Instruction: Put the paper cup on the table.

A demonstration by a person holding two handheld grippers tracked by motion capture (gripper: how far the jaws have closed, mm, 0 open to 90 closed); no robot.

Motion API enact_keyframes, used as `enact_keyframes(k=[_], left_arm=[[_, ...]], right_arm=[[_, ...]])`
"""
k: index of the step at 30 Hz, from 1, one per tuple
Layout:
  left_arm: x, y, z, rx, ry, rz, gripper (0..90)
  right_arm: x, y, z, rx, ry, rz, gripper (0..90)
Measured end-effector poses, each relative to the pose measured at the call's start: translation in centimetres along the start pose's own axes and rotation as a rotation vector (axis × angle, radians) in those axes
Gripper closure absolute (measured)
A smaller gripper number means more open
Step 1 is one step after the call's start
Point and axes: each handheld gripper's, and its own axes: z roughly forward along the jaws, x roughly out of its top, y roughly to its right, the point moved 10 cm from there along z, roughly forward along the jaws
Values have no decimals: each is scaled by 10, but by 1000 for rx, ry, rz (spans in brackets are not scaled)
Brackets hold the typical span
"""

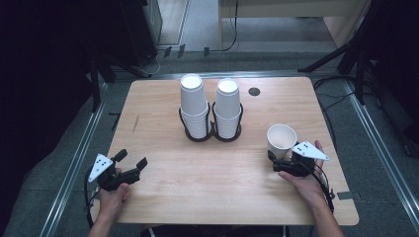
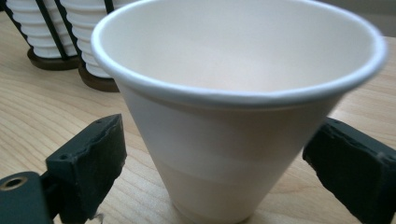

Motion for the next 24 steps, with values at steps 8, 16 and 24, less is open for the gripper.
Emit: enact_keyframes(k=[8,16,24], left_arm=[[-1,1,-1,7,-3,-2,73],[-4,-1,-5,25,-16,-4,72],[-4,-10,-23,51,-5,-26,72]], right_arm=[[4,11,-16,0,29,23,17],[6,24,-36,-27,72,24,5],[1,37,-60,-58,101,44,5]])
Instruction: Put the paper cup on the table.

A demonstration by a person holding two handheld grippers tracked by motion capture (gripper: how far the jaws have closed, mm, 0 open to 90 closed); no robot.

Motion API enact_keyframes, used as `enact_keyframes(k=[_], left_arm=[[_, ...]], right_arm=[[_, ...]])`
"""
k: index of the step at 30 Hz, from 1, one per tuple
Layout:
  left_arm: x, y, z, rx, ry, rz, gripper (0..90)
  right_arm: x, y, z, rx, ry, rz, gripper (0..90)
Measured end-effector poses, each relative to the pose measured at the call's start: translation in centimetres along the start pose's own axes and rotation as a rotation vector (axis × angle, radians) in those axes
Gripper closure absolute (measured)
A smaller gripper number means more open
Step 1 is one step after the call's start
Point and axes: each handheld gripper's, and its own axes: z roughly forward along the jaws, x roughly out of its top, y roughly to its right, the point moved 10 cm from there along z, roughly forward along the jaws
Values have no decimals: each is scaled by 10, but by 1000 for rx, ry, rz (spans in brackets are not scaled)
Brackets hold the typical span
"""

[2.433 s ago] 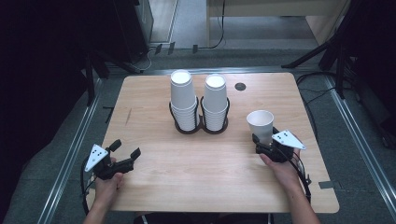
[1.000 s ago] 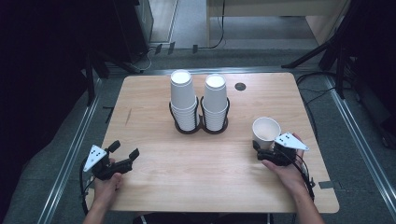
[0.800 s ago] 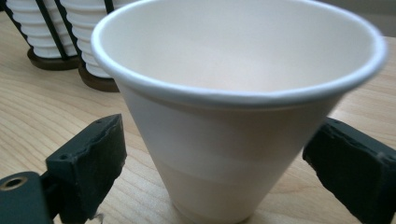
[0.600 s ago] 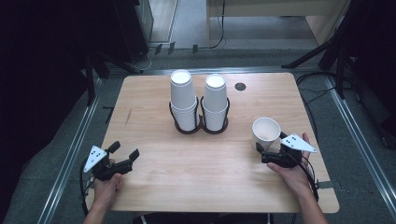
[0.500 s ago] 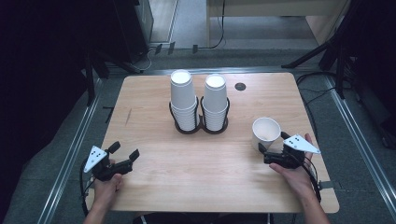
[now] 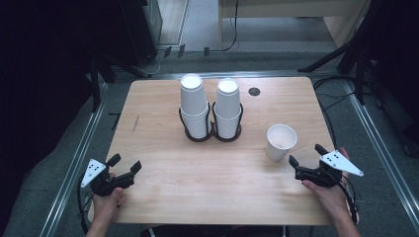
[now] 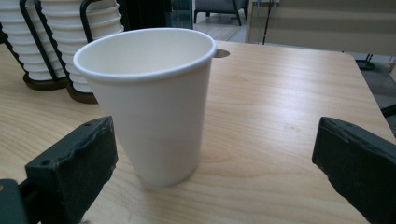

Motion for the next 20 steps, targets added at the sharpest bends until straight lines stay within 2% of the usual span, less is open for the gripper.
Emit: enact_keyframes(k=[9,10,15,20], left_arm=[[-8,-9,-12,33,-16,13,72],[-11,-11,-15,41,-27,13,72],[-12,-13,-17,55,-22,13,73],[-13,-15,-16,58,-26,2,72]], right_arm=[[-14,13,-20,-24,-11,23,0],[-17,19,-25,-38,-7,40,0],[-17,28,-34,-53,17,94,0],[-18,34,-36,-69,27,123,0]])
